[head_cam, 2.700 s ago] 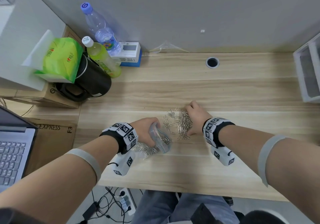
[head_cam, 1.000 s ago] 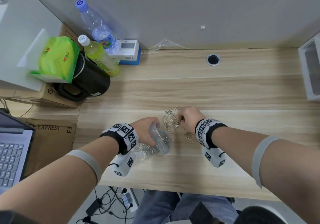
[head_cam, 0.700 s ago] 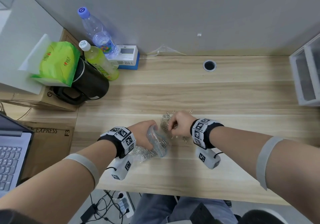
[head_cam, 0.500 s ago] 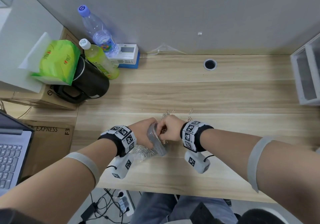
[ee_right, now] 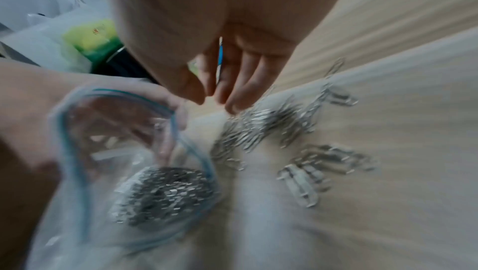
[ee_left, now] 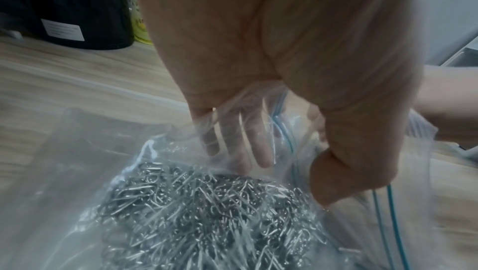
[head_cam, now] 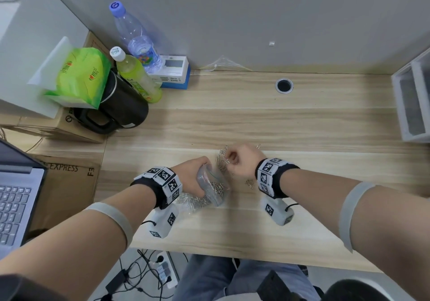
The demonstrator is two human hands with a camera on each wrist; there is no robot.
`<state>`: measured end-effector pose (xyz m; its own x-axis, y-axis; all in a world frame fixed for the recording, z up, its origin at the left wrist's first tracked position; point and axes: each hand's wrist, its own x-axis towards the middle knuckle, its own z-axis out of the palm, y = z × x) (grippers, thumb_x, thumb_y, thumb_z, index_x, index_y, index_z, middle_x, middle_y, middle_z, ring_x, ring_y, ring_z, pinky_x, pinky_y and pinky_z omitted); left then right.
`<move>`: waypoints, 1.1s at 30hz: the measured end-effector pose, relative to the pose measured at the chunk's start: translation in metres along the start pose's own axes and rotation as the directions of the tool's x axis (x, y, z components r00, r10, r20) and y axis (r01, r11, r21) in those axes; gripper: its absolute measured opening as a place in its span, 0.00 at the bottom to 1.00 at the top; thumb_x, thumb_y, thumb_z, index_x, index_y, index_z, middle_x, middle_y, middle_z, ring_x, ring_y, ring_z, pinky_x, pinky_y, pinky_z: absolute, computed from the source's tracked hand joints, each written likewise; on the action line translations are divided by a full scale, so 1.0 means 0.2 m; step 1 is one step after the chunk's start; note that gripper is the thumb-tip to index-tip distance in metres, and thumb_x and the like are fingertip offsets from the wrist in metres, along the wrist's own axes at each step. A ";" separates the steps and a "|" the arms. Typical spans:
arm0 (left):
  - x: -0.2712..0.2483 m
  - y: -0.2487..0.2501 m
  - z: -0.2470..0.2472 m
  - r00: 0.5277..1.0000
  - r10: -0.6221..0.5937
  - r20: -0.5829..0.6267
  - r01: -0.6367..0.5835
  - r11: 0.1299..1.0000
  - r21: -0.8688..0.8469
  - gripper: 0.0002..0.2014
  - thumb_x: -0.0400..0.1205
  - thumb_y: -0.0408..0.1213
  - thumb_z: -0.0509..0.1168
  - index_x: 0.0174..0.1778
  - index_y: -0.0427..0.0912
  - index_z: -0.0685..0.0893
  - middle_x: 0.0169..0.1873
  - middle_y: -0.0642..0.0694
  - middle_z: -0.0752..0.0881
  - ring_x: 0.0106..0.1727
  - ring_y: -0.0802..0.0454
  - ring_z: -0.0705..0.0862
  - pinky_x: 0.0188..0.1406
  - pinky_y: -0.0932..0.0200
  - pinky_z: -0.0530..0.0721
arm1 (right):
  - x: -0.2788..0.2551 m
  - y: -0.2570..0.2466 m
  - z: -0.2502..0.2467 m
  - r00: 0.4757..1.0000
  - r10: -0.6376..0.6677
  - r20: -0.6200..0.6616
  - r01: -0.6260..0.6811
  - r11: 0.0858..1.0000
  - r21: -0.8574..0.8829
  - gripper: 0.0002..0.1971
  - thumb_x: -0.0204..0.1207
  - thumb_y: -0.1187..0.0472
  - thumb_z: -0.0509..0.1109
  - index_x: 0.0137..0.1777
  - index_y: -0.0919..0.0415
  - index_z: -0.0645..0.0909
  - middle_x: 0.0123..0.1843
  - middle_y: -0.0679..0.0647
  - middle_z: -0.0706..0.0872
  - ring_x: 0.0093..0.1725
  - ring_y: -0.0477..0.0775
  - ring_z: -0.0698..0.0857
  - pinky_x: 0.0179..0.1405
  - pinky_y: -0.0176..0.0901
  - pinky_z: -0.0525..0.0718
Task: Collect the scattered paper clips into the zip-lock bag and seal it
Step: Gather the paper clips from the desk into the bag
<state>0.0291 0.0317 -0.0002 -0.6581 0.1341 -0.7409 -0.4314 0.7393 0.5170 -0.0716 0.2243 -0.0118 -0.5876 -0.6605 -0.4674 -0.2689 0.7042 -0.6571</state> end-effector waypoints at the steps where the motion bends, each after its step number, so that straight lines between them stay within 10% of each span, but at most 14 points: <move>1: 0.00 0.00 0.00 1.000 -0.004 0.003 0.004 1.000 0.005 0.32 0.63 0.32 0.78 0.61 0.53 0.72 0.40 0.42 0.85 0.30 0.52 0.80 0.23 0.58 0.80 | 0.01 0.05 -0.03 0.999 0.018 -0.038 -0.023 0.992 -0.123 0.23 0.66 0.52 0.76 0.62 0.52 0.80 0.54 0.49 0.81 0.55 0.54 0.83 0.55 0.48 0.84; 7: 0.00 0.00 0.00 1.000 -0.007 0.000 0.007 0.999 0.050 0.33 0.63 0.35 0.79 0.60 0.54 0.72 0.43 0.42 0.85 0.32 0.52 0.80 0.25 0.58 0.80 | -0.05 0.23 -0.11 0.979 0.199 0.034 -0.158 0.858 -0.489 0.61 0.35 0.39 0.89 0.69 0.58 0.64 0.65 0.57 0.66 0.65 0.58 0.68 0.62 0.54 0.82; 21: 0.00 -0.01 0.03 1.000 -0.011 -0.012 0.012 1.000 0.025 0.31 0.65 0.33 0.79 0.61 0.51 0.73 0.42 0.43 0.83 0.29 0.52 0.77 0.23 0.61 0.77 | 0.01 0.21 0.09 0.999 -0.024 -0.022 0.022 0.997 -0.068 0.27 0.66 0.63 0.81 0.66 0.61 0.78 0.60 0.52 0.74 0.54 0.50 0.77 0.64 0.51 0.81; 28: -0.01 -0.01 0.03 0.999 0.000 -0.033 0.000 1.000 0.015 0.31 0.67 0.31 0.79 0.62 0.49 0.73 0.39 0.48 0.81 0.28 0.55 0.76 0.19 0.69 0.72 | 0.00 0.22 0.02 0.990 0.076 -0.120 -0.101 0.971 -0.217 0.53 0.49 0.40 0.83 0.75 0.57 0.68 0.68 0.54 0.68 0.66 0.56 0.72 0.65 0.52 0.81; 33: -0.01 -0.01 0.03 1.000 -0.003 -0.030 0.003 1.000 0.005 0.31 0.67 0.31 0.78 0.64 0.48 0.73 0.36 0.50 0.80 0.26 0.56 0.75 0.18 0.69 0.72 | 0.01 0.21 0.07 0.998 0.048 -0.031 -0.052 0.982 -0.179 0.51 0.51 0.47 0.83 0.76 0.62 0.69 0.71 0.56 0.67 0.72 0.57 0.70 0.72 0.50 0.76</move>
<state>0.0354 0.0327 -0.0019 -0.6751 0.1119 -0.7292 -0.4304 0.7431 0.5125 -0.0739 0.2495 -0.0489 -0.6228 -0.6179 -0.4799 -0.3699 0.7730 -0.5154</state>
